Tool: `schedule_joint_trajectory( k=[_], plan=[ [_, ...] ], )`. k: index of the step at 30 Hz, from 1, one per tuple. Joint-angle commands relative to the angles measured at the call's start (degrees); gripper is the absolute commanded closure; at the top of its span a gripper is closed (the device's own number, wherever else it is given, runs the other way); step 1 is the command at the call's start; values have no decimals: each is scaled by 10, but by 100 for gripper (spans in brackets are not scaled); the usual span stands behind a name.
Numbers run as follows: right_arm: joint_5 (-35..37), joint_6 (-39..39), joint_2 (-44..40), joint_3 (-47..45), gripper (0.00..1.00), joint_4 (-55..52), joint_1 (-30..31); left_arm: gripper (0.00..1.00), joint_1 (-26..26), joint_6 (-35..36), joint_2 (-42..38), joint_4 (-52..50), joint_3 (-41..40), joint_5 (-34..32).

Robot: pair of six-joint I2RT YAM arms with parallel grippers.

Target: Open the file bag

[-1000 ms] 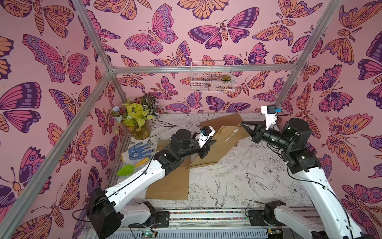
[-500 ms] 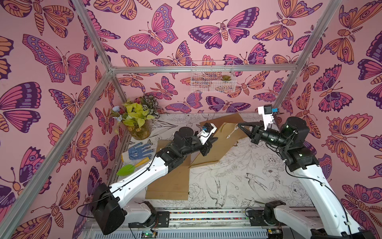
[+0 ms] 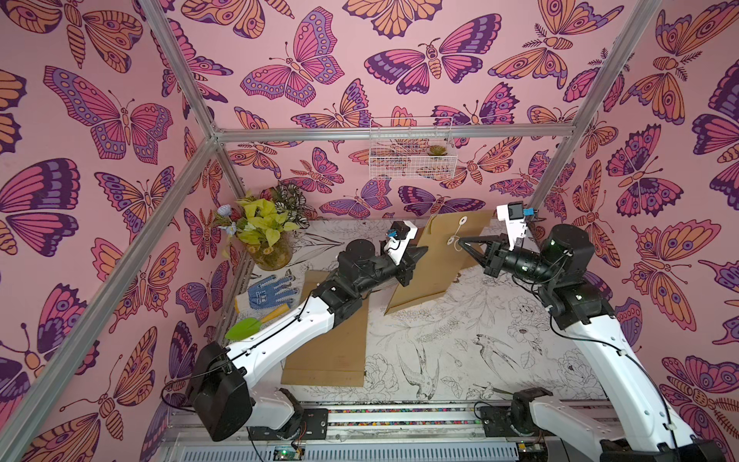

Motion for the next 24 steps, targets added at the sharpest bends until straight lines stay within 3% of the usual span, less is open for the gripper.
schedule_joint_trajectory(
  k=[1, 14, 24],
  plan=[
    [-25, 4, 5, 9, 100, 17, 6, 100, 4, -20, 14, 87, 6, -32],
    [-71, -8, 25, 14, 100, -1, 19, 100, 13, -17, 65, 132, 34, -124],
    [-74, -21, 40, 24, 100, -34, 30, 100, 22, -18, 73, 135, 49, -149]
  ],
)
